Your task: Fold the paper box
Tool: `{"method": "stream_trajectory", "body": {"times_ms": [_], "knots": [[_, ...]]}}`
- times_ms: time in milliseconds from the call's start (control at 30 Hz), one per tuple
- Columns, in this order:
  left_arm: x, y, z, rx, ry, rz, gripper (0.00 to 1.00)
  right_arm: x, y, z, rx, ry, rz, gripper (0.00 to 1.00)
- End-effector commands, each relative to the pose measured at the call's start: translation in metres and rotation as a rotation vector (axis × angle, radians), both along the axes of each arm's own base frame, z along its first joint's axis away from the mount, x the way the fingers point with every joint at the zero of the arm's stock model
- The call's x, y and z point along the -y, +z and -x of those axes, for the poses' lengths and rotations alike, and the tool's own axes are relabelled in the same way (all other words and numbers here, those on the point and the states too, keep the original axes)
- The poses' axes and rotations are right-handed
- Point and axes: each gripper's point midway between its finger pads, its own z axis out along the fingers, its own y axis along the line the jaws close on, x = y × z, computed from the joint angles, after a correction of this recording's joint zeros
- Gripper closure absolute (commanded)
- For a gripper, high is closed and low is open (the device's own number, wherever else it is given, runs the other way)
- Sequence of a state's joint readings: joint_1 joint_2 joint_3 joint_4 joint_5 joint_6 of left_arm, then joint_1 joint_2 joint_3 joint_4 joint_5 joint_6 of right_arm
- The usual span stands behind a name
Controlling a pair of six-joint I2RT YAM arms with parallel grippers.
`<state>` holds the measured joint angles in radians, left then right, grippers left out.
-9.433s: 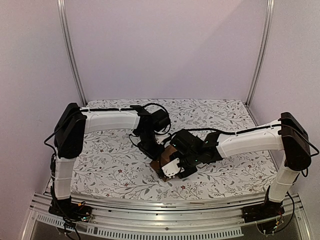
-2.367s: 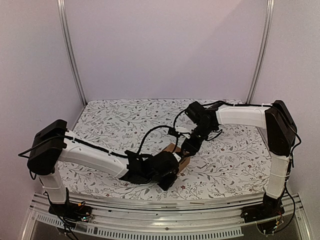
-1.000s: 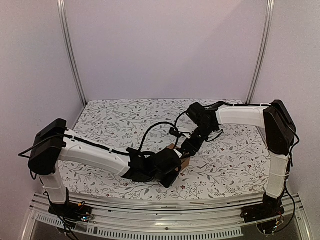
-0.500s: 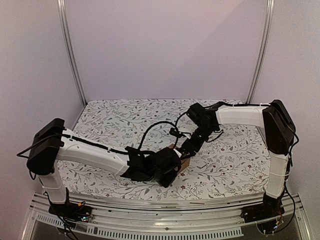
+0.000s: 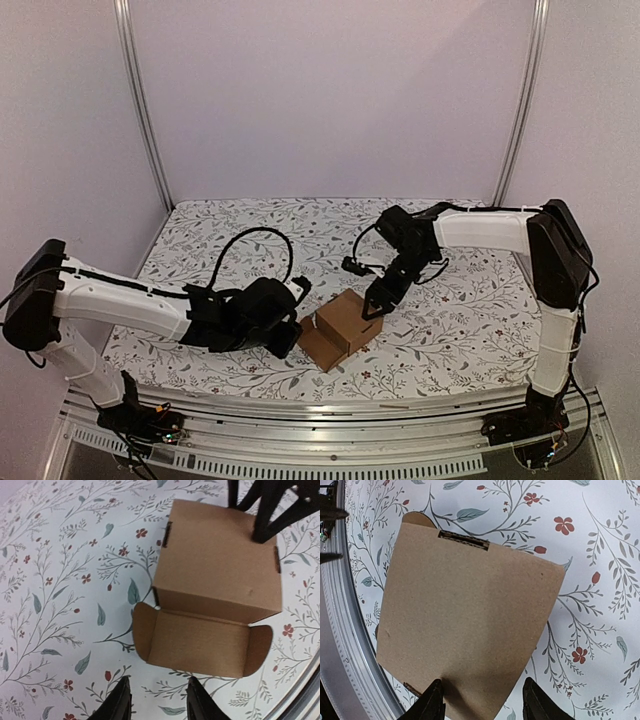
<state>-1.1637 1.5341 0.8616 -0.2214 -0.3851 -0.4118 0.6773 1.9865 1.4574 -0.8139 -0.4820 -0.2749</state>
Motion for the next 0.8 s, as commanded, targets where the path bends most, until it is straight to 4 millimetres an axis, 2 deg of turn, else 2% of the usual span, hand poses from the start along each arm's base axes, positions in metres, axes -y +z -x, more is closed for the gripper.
{"method": "stream_trajectory", "body": {"times_ms": [0, 100, 233, 400, 533, 667, 767], "knots": [[-0.020, -0.022, -0.029, -0.006, 0.051, 0.054, 0.61, 0.008, 0.013, 0.001, 0.017, 0.003, 0.006, 0.48], [-0.020, -0.029, -0.041, -0.018, 0.045, 0.105, 0.60, 0.008, 0.014, 0.002, 0.020, 0.010, 0.001, 0.48], [-0.004, -0.039, -0.037, -0.096, -0.076, 0.212, 0.59, 0.007, 0.015, 0.001, 0.025, 0.015, -0.002, 0.48], [0.003, -0.051, -0.040, -0.146, -0.124, 0.208, 0.60, 0.006, 0.014, 0.000, 0.023, 0.012, -0.001, 0.48], [0.004, -0.062, -0.047, -0.169, -0.109, 0.170, 0.71, 0.007, 0.012, 0.001, 0.015, 0.014, 0.001, 0.48], [0.008, -0.062, -0.048, -0.175, -0.112, 0.180, 0.81, 0.007, 0.011, 0.002, 0.013, 0.015, 0.000, 0.48], [0.006, -0.059, -0.049, -0.174, -0.098, 0.177, 0.84, 0.007, 0.011, 0.003, 0.012, 0.017, 0.001, 0.49]]}}
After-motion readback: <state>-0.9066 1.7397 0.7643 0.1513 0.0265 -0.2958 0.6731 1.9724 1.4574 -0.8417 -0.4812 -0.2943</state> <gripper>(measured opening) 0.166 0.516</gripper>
